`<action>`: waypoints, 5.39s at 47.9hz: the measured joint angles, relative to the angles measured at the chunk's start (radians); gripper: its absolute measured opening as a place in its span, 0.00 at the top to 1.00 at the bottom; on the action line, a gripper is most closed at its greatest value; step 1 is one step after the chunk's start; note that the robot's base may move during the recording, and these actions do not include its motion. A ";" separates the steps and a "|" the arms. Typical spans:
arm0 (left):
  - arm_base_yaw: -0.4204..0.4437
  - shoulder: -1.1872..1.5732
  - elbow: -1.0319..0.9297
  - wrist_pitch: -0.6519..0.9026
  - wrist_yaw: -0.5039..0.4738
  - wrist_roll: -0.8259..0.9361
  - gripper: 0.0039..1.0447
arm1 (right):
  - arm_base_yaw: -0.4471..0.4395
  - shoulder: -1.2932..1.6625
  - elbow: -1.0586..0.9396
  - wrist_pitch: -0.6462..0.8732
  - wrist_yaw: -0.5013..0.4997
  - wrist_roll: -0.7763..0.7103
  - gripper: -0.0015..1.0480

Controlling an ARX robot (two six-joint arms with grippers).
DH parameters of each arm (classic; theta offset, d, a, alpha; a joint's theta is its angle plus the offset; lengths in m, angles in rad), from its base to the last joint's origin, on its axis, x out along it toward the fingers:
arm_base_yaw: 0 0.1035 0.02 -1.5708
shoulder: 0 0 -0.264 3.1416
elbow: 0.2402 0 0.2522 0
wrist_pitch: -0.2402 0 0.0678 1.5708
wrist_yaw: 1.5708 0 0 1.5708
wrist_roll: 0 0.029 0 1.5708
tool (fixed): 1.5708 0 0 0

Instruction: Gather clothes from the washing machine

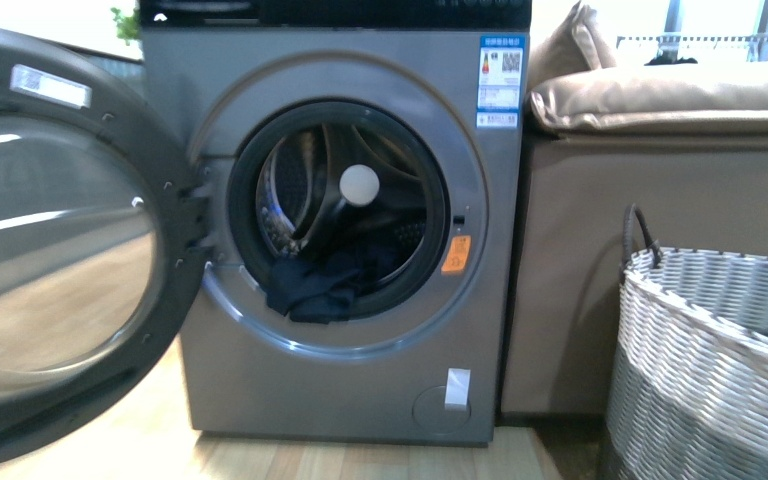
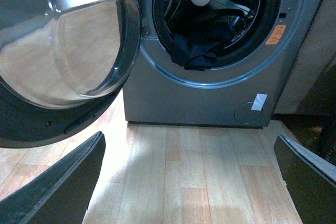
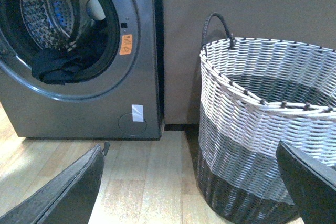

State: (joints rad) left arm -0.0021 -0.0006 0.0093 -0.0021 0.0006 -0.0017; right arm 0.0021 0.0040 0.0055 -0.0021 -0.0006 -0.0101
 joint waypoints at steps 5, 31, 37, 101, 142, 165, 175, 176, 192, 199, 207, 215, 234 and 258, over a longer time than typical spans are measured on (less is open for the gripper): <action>0.000 0.000 0.000 0.000 -0.001 0.000 0.06 | 0.000 0.000 0.000 0.000 0.000 0.000 0.07; 0.000 0.001 0.000 0.000 0.000 0.000 0.06 | -0.001 0.000 0.000 -0.001 0.000 0.000 0.07; 0.000 0.003 0.000 0.000 0.000 0.000 0.06 | -0.001 0.000 0.000 -0.001 0.000 0.000 0.07; -0.179 1.553 0.626 0.695 0.172 -0.047 0.06 | -0.001 0.000 0.000 -0.001 0.000 0.000 0.07; -0.163 2.081 1.196 0.523 0.060 0.130 0.06 | -0.001 0.000 0.000 -0.001 0.000 0.000 0.07; -0.109 2.207 1.403 0.376 -0.080 0.142 0.06 | -0.001 0.000 0.000 -0.001 0.000 0.000 0.07; -0.111 2.208 1.411 0.322 -0.032 0.079 0.06 | -0.001 0.000 0.000 -0.001 0.001 0.000 0.07; -0.113 2.208 1.411 0.314 -0.020 0.073 0.06 | -0.001 0.000 0.000 -0.001 0.001 0.000 0.07; -0.173 2.208 1.379 0.254 0.055 0.018 0.06 | -0.001 0.000 0.000 -0.001 0.000 0.000 0.07; -0.200 2.208 1.373 0.236 0.069 -0.031 0.06 | -0.001 0.000 0.000 -0.001 0.000 0.000 0.07; -0.218 2.208 1.378 0.212 0.090 -0.090 0.06 | -0.001 0.000 0.000 -0.001 0.000 0.000 0.07; -0.228 2.208 1.397 0.185 0.086 -0.122 0.06 | -0.001 0.000 0.000 -0.001 0.000 0.000 0.07; -0.298 2.237 1.384 0.223 -0.110 0.110 0.06 | -0.001 0.000 0.000 -0.001 0.000 0.000 0.07; -0.215 2.261 1.405 0.169 -0.101 0.178 0.61 | -0.001 0.000 0.000 -0.001 0.000 0.000 0.07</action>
State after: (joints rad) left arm -0.2169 2.2601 1.4143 0.1665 -0.1005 0.1764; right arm 0.0013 0.0044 0.0055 -0.0029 -0.0002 -0.0101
